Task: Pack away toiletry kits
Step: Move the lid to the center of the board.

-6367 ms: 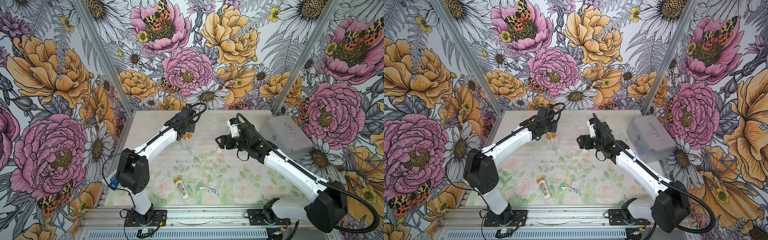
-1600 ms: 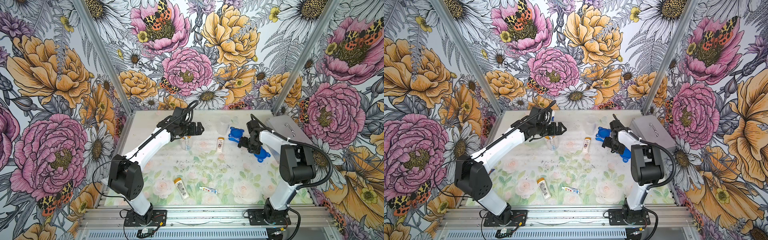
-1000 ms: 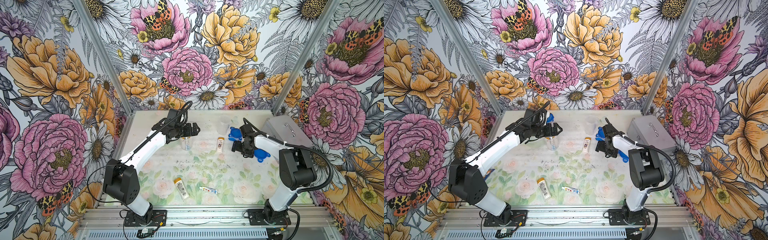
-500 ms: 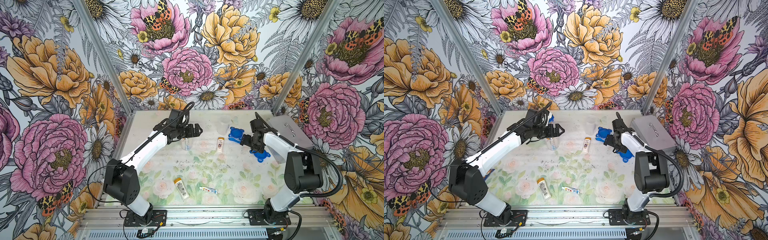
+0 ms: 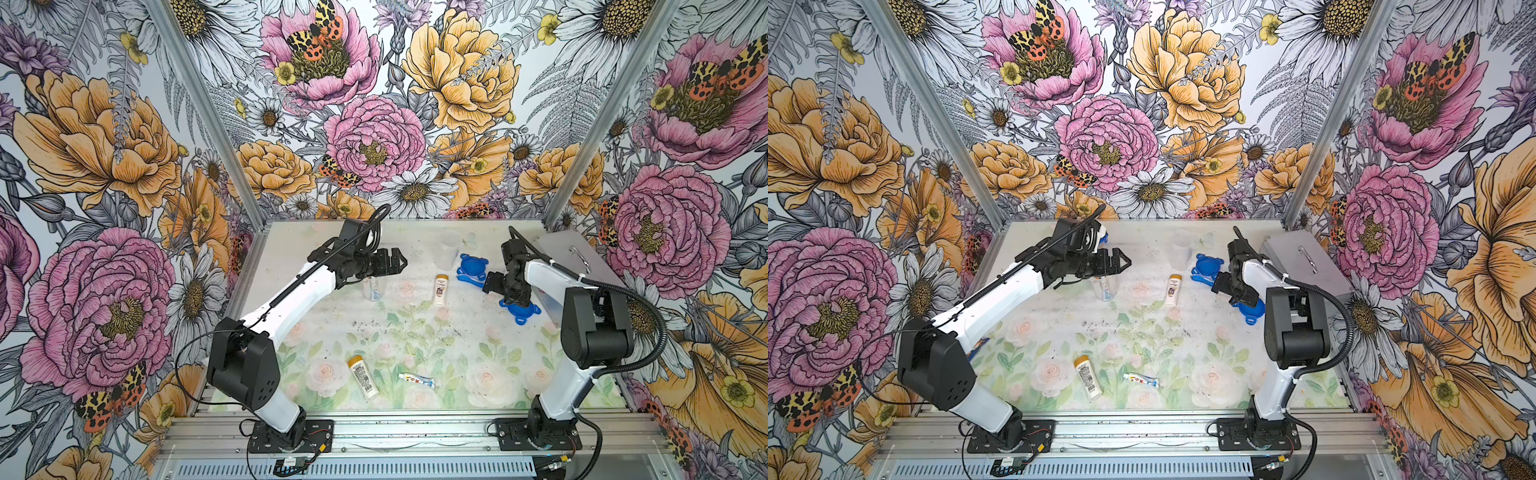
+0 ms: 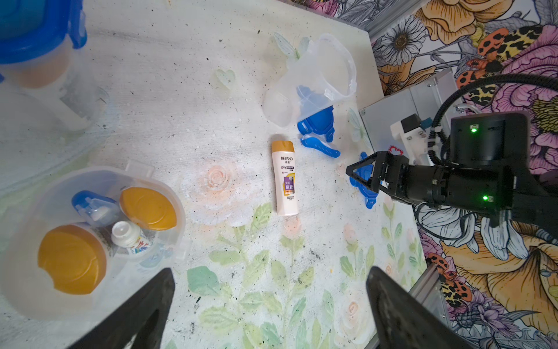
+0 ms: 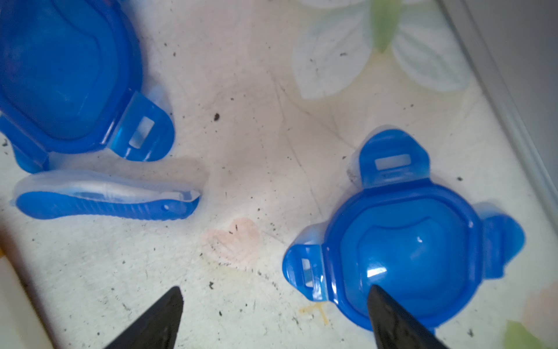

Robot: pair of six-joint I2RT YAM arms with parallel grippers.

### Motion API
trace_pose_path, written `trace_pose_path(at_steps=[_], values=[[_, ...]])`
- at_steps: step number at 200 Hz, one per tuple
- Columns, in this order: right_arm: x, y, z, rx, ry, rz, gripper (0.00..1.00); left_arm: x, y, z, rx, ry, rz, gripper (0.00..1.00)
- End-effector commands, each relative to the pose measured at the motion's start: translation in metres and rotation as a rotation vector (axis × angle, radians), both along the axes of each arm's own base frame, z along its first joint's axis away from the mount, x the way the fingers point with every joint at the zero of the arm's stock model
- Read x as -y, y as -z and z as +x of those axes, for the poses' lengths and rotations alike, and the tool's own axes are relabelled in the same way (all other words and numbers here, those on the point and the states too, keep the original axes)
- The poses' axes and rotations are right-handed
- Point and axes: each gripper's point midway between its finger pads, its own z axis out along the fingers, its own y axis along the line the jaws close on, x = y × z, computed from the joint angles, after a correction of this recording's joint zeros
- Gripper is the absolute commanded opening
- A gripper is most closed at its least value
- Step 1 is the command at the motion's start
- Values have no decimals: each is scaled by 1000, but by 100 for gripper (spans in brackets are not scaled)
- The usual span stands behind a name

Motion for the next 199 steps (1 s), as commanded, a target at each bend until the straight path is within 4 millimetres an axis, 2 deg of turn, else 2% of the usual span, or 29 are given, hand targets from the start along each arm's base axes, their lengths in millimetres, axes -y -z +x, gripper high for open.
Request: trace_pose_path(at_steps=[1, 75, 152, 199], values=[[-6, 0, 6, 15, -17, 27, 95, 7, -14, 9, 31, 8, -35, 99], [-18, 13, -5, -21, -39, 60, 94, 7, -10, 8, 26, 8, -29, 99], [-4, 9, -7, -5, -9, 24, 95, 5, -7, 8, 21, 3, -20, 99], [-5, 11, -5, -4, -12, 41, 95, 5, -5, 10, 20, -3, -16, 99]])
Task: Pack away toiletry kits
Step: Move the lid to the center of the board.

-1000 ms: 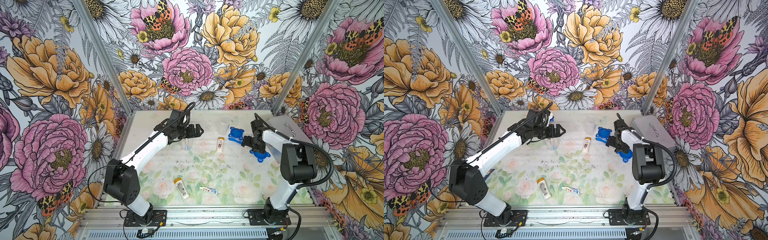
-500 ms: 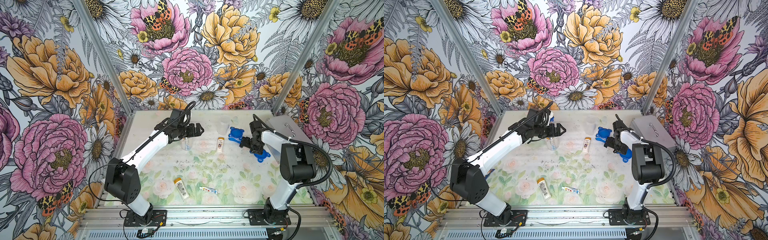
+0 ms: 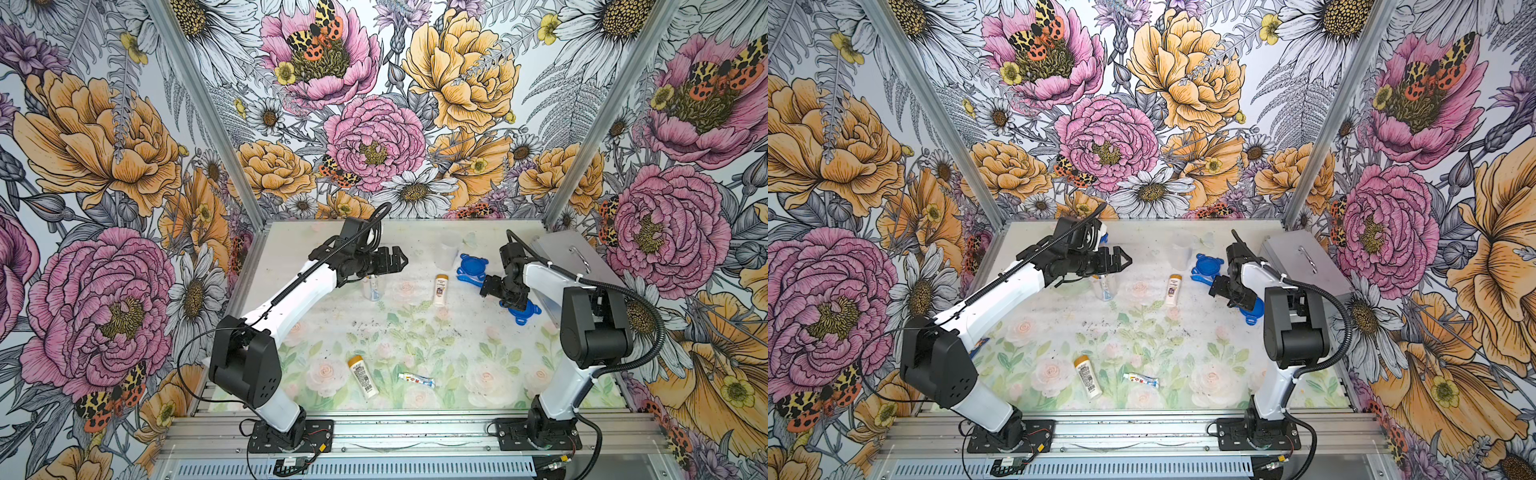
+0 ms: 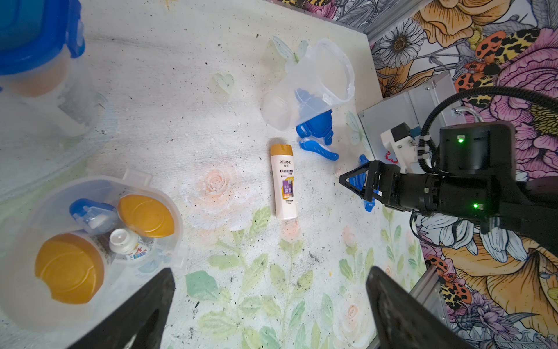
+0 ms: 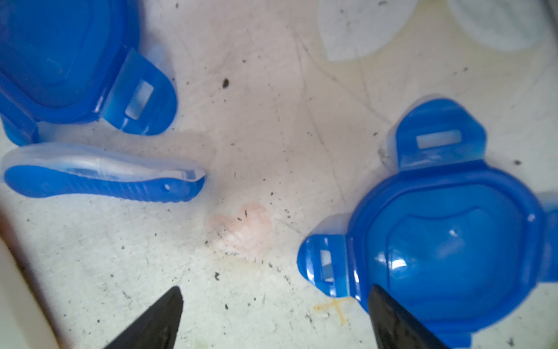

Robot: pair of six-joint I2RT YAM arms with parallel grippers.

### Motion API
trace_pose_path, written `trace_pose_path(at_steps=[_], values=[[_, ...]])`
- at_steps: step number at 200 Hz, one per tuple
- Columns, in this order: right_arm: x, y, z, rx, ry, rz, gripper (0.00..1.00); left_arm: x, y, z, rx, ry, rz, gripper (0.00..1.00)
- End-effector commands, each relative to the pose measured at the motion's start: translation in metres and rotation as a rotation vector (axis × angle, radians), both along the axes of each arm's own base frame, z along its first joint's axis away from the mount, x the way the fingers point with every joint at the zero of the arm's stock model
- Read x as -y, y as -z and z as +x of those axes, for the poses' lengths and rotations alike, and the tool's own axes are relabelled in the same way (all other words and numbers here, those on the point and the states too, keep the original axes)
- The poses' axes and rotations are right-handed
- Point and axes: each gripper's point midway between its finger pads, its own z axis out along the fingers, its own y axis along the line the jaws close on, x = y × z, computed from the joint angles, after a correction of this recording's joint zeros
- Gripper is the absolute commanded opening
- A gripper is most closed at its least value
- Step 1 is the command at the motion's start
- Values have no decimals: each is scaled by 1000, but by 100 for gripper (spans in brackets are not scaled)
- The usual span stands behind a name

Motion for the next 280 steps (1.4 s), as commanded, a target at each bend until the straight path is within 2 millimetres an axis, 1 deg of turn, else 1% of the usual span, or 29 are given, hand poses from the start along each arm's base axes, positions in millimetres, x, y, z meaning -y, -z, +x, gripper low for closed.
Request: trace_pose_path(at_steps=[1, 57, 86, 105, 125, 143, 170, 200, 216, 244, 257, 271, 280], values=[[3, 1, 2, 11, 3, -3, 95, 3, -4, 6, 17, -2, -13, 99], [6, 9, -2, -4, 24, 31, 95, 7, -6, 11, 22, 6, -18, 99], [-5, 13, -2, -10, 3, 84, 95, 8, -6, 13, 21, 9, -19, 99], [-13, 12, -4, -11, -23, 89, 95, 11, -7, 15, 22, 16, -22, 98], [-30, 13, -8, -19, -55, 112, 95, 11, -6, 17, 20, 17, -24, 99], [-51, 15, -13, -33, -92, 132, 95, 12, -4, 17, 14, 18, -24, 98], [-93, 19, -19, -59, -176, 178, 95, 12, -2, 19, 10, 20, -25, 99], [-141, 18, -23, -59, -280, 218, 95, 11, 1, 19, 1, 20, -24, 99], [-161, 19, -27, -67, -342, 230, 95, 12, 2, 20, -4, 20, -26, 99], [-174, 9, -24, -37, -403, 247, 95, 11, 5, 20, -10, 20, -24, 98], [-177, 2, -25, -26, -418, 271, 94, 10, 3, 20, -6, 16, -20, 99], [-178, -7, -26, -4, -431, 277, 94, 1, -3, 21, 1, -8, -14, 98], [-177, -13, -26, 14, -439, 276, 94, -10, -6, 21, -6, -38, 5, 99]])
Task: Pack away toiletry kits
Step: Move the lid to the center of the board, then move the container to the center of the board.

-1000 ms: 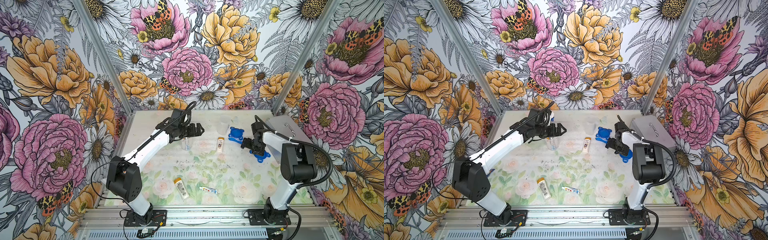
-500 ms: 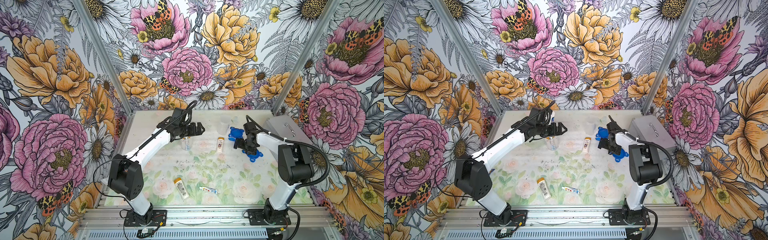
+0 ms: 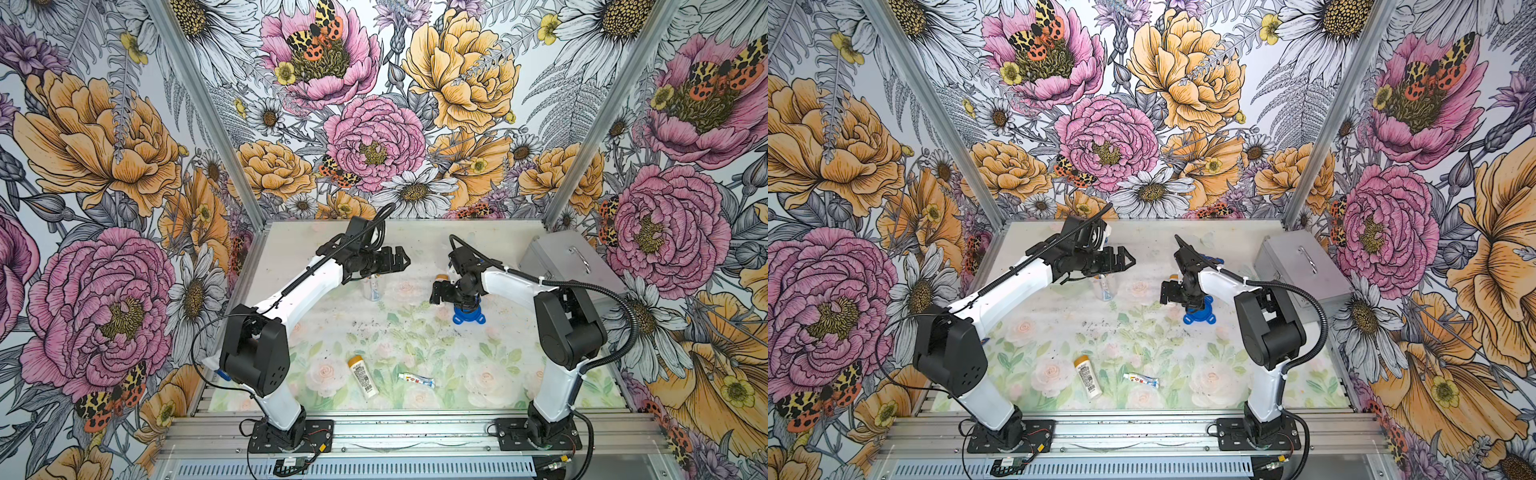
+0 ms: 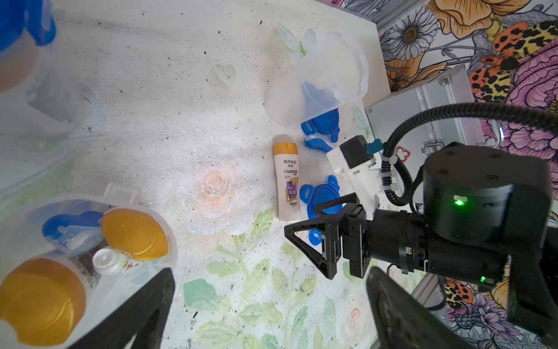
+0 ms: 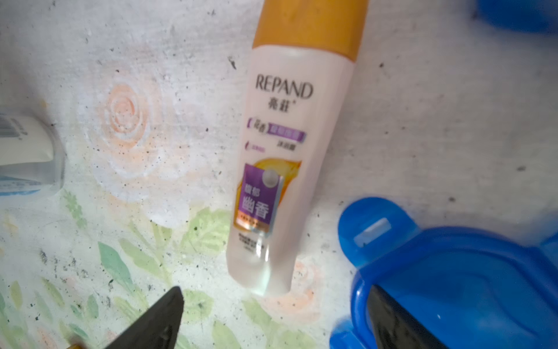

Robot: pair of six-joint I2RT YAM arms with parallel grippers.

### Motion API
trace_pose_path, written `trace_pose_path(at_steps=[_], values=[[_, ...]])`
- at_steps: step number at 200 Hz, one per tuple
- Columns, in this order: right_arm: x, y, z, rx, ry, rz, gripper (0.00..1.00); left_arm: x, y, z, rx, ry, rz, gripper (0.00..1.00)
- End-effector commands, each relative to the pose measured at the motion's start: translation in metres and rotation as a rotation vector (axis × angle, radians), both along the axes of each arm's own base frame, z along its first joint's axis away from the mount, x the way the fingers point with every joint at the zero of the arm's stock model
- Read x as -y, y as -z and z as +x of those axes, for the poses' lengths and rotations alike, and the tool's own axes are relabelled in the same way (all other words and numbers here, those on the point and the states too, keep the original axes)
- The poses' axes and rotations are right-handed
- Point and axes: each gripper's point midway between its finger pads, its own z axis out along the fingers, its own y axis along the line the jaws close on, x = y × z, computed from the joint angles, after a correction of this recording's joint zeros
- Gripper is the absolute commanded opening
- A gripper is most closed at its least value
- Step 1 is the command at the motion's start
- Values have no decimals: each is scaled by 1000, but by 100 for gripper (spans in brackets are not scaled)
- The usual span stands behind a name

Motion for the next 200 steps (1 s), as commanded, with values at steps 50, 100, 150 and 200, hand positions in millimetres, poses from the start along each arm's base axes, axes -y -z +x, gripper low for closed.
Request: trace_pose_path(at_steps=[50, 100, 150, 200], values=[[-10, -42, -7, 99, -114, 60, 95, -83, -28, -1, -69, -165, 161, 95], [-30, -69, -5, 215, -245, 80, 95, -125, -11, -5, -147, -249, 238, 70], [-36, -71, -4, 234, -228, 113, 95, -125, 9, 19, -158, -214, 300, 50], [-34, -78, -7, 257, -218, 121, 95, -110, 31, 40, -174, -151, 329, 39]])
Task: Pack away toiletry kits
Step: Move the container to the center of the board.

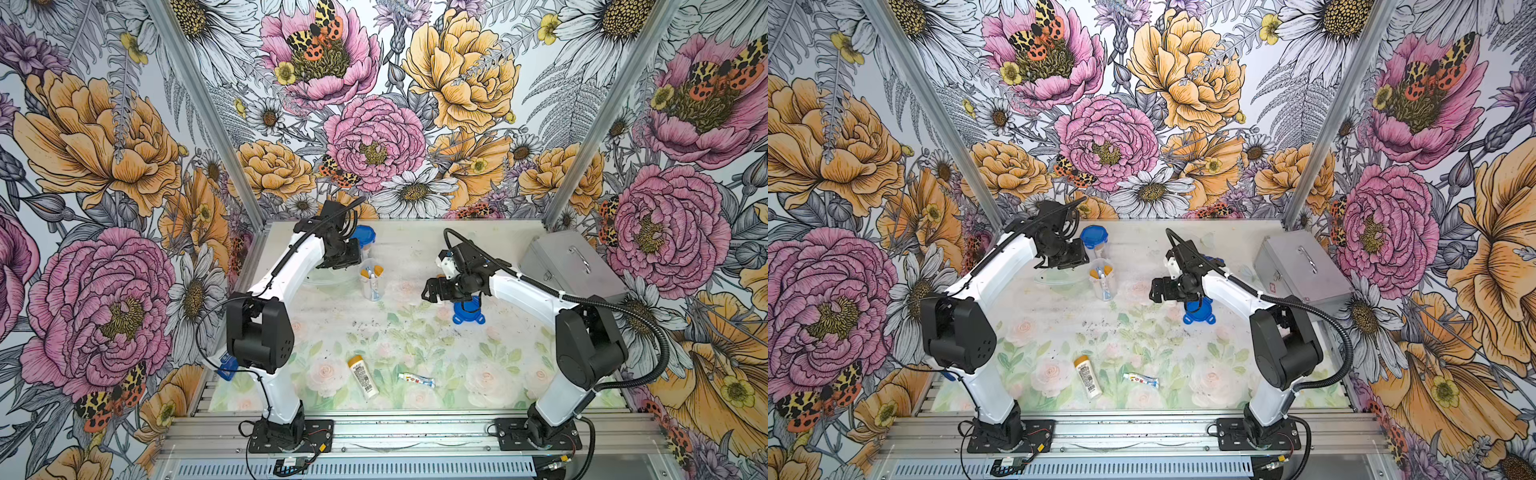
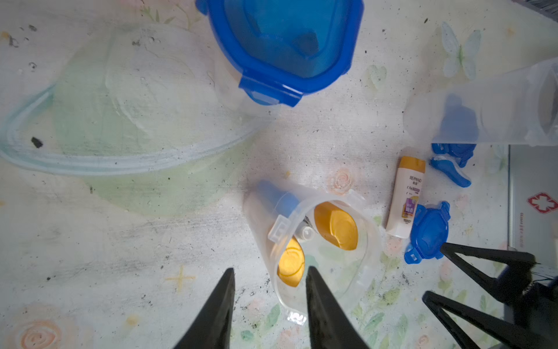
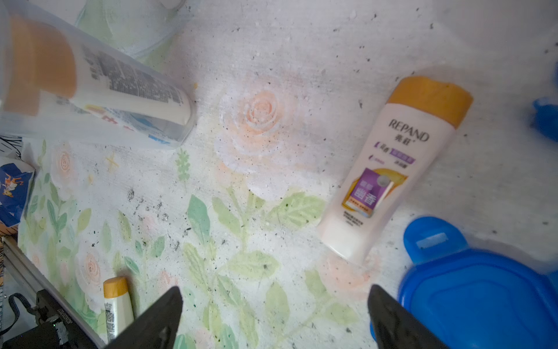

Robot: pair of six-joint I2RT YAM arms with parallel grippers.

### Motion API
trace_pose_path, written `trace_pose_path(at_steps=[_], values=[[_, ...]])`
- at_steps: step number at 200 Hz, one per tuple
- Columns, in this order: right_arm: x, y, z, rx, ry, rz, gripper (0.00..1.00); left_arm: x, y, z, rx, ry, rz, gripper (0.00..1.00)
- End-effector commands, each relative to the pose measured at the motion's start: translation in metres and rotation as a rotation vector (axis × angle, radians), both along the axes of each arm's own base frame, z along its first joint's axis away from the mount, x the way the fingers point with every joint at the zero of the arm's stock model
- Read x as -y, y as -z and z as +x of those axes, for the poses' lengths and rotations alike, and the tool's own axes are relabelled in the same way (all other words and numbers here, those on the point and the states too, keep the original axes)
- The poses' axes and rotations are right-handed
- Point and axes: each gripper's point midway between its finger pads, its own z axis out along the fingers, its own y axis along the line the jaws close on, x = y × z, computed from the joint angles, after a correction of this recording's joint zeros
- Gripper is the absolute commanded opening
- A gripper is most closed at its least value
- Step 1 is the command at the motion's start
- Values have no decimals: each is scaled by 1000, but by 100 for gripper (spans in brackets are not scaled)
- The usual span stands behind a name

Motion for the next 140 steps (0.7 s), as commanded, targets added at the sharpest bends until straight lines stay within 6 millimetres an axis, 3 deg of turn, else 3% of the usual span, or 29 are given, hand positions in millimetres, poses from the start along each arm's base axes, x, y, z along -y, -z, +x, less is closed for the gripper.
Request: trace_pose_path(at_steps=[1, 39, 87, 140], values=[[-3, -16, 2, 49, 2, 30, 95, 4, 4, 10, 15, 40, 35, 39], [-3, -21, 4, 67, 5, 39, 95, 13, 14, 21, 19, 75, 73, 38], [-4, -25, 7, 77, 5, 45, 95, 19, 28, 24, 1, 99, 102, 26], [-4, -31, 15, 88, 17, 53, 95, 25, 28, 19, 4, 128, 113, 15]])
